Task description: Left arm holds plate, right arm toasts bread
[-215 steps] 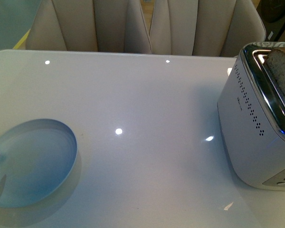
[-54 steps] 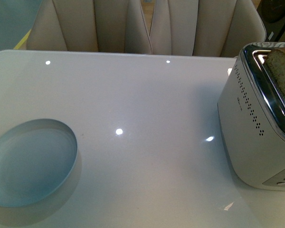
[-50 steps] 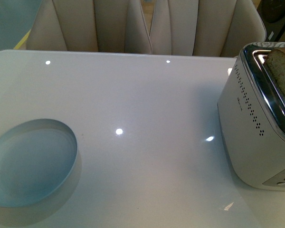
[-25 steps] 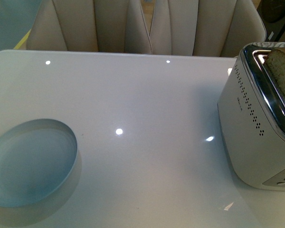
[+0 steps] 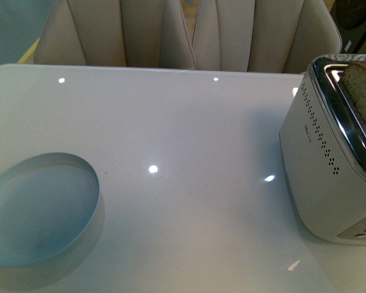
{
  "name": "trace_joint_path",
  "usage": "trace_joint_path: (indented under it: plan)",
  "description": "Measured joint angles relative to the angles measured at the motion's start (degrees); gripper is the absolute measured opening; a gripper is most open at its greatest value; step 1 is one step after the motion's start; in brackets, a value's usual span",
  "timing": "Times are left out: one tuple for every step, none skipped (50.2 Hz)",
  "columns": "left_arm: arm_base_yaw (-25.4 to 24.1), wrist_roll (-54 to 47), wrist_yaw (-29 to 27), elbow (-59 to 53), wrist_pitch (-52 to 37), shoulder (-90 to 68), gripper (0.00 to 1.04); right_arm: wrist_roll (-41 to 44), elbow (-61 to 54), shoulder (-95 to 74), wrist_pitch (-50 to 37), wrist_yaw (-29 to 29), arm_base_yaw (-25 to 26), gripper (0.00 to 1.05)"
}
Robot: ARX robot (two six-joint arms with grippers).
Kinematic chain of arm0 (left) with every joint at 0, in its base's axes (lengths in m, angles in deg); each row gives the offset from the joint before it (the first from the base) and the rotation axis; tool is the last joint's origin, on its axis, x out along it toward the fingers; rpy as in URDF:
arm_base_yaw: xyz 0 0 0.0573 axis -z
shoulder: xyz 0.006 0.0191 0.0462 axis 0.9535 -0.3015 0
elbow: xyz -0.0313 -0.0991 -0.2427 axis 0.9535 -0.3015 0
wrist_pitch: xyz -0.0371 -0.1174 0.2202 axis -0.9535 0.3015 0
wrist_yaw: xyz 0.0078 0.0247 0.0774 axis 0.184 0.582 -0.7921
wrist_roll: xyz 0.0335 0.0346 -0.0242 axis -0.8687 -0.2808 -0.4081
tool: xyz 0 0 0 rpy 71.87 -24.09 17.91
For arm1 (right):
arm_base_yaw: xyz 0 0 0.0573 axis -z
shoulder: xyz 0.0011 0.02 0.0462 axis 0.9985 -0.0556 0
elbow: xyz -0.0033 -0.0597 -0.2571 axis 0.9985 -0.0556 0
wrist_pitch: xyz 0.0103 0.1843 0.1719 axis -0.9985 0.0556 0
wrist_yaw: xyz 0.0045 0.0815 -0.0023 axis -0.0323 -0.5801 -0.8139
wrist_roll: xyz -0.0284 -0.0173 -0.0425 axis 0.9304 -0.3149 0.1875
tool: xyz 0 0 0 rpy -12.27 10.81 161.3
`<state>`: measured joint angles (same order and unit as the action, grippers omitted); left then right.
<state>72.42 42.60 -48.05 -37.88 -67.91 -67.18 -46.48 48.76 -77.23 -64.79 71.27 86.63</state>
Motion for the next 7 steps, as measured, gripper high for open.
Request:
trace_joint_path:
  plan:
    - [0.00,0.00,0.00,0.00,0.00,0.00,0.98,0.00,0.00,0.00,0.00,0.00,0.00,0.96]
    - [0.00,0.00,0.00,0.00,0.00,0.00,0.98,0.00,0.00,0.00,0.00,0.00,0.00,0.96]
    - [0.00,0.00,0.00,0.00,0.00,0.00,0.98,0.00,0.00,0.00,0.00,0.00,0.00,0.96]
    - [0.00,0.00,0.00,0.00,0.00,0.00,0.98,0.00,0.00,0.00,0.00,0.00,0.00,0.96]
    - [0.00,0.00,0.00,0.00,0.00,0.00,0.98,0.00,0.00,0.00,0.00,0.00,0.00,0.96]
    - [0.00,0.00,0.00,0.00,0.00,0.00,0.98,0.00,0.00,0.00,0.00,0.00,0.00,0.96]
    - [0.00,0.00,0.00,0.00,0.00,0.00,0.98,0.00,0.00,0.02,0.00,0.00,0.00,0.96]
